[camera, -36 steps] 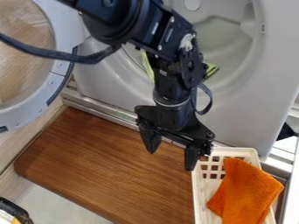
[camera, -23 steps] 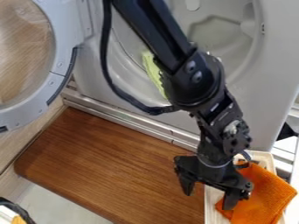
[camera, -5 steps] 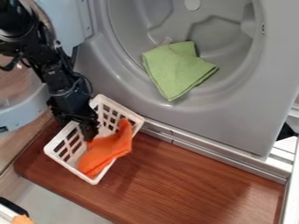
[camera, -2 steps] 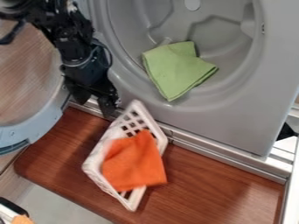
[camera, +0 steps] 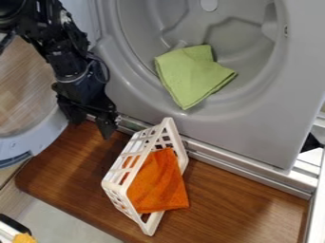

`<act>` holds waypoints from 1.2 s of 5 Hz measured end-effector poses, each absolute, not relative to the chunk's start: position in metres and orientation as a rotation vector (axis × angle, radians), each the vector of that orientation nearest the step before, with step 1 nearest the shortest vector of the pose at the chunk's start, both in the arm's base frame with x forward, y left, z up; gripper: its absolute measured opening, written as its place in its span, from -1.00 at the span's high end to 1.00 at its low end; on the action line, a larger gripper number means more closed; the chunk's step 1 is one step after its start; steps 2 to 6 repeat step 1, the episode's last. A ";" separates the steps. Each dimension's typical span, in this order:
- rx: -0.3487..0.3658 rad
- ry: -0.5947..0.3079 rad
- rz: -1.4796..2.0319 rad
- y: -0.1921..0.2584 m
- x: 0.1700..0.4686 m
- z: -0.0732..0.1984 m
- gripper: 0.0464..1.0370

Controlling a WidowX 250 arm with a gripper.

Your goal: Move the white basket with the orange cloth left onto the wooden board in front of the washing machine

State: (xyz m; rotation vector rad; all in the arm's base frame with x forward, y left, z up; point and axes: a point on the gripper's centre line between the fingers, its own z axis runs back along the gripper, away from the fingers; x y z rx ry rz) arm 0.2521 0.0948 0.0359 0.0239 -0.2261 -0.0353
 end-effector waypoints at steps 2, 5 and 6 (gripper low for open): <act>0.027 -0.228 -0.034 0.095 0.252 0.036 -0.92; 0.027 -0.228 -0.034 0.095 0.252 0.036 -0.92; 0.027 -0.228 -0.034 0.095 0.252 0.036 -0.92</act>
